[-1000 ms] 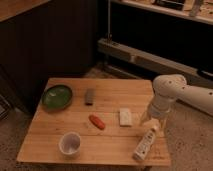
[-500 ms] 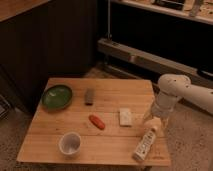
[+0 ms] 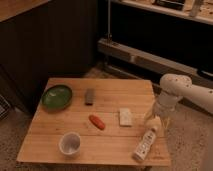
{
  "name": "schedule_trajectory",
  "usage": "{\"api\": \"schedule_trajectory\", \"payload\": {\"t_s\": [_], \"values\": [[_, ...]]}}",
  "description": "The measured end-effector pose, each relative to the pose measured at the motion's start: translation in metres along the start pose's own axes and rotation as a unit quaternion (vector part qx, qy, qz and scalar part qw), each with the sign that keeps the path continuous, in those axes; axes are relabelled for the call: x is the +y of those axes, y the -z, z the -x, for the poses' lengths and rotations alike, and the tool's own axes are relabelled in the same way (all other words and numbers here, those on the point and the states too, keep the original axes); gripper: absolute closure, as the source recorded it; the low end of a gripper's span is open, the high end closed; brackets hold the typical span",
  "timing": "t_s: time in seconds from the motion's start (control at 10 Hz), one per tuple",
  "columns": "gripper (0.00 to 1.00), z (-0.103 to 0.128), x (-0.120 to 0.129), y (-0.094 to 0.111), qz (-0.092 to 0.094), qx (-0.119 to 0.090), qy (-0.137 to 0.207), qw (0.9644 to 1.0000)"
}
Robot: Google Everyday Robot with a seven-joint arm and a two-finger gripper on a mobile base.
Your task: Stand the bottle upright
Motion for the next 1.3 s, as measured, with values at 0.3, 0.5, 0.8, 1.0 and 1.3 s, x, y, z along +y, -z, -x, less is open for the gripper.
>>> {"api": "schedule_trajectory", "payload": {"t_s": [0.3, 0.5, 0.8, 1.0, 1.3], "values": [[0.35, 0.019, -0.012, -0.011, -0.014, 0.009, -0.018, 0.9997], [0.35, 0.028, -0.014, -0.018, -0.02, 0.015, -0.027, 0.9993], [0.35, 0.04, -0.014, -0.032, -0.027, 0.025, -0.035, 0.9987], [0.35, 0.045, -0.016, -0.038, -0.03, 0.032, -0.041, 0.9982], [0.35, 0.048, -0.023, -0.049, -0.028, 0.051, -0.054, 0.9969]]}}
